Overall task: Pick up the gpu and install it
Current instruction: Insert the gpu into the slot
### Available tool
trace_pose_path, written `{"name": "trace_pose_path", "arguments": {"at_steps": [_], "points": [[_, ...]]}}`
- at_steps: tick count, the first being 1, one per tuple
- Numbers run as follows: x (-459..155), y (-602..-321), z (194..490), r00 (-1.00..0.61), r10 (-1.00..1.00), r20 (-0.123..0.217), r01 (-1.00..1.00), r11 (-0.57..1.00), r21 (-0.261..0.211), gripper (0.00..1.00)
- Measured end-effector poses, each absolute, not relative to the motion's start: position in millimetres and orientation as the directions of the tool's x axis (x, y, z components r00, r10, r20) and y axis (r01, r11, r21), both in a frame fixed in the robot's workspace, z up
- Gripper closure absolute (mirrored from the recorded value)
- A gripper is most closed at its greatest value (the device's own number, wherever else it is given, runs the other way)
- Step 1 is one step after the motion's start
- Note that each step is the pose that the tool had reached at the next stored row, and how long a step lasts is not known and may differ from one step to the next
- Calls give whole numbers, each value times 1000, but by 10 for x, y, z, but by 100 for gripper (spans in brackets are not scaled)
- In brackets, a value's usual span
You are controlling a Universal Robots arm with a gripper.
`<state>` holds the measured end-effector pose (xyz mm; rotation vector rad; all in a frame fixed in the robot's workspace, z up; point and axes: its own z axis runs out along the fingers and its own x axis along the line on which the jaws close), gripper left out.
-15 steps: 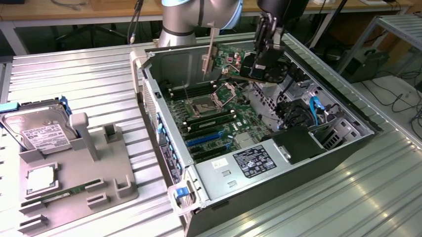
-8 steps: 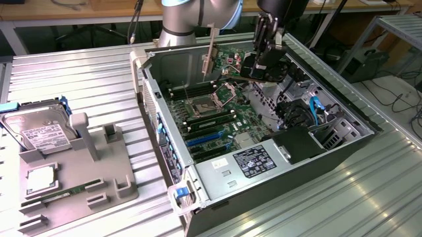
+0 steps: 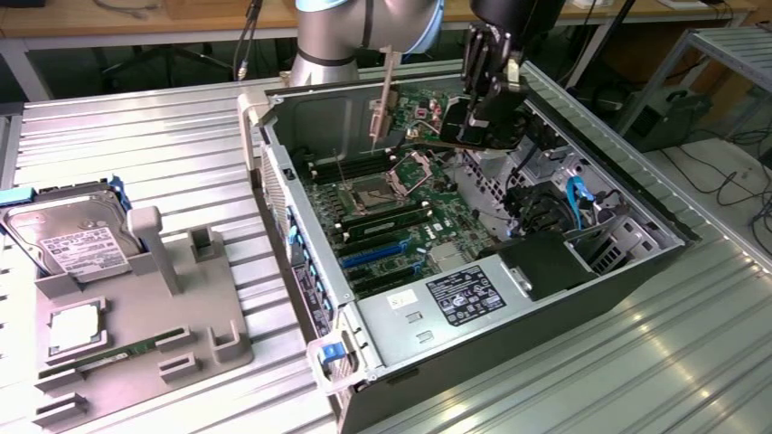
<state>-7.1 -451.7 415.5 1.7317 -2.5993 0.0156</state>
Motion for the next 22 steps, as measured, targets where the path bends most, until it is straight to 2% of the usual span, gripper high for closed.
{"name": "trace_pose_path", "arguments": {"at_steps": [22], "points": [[-71,-4519,4155,-225,-974,20,-974,226,2,72]]}}
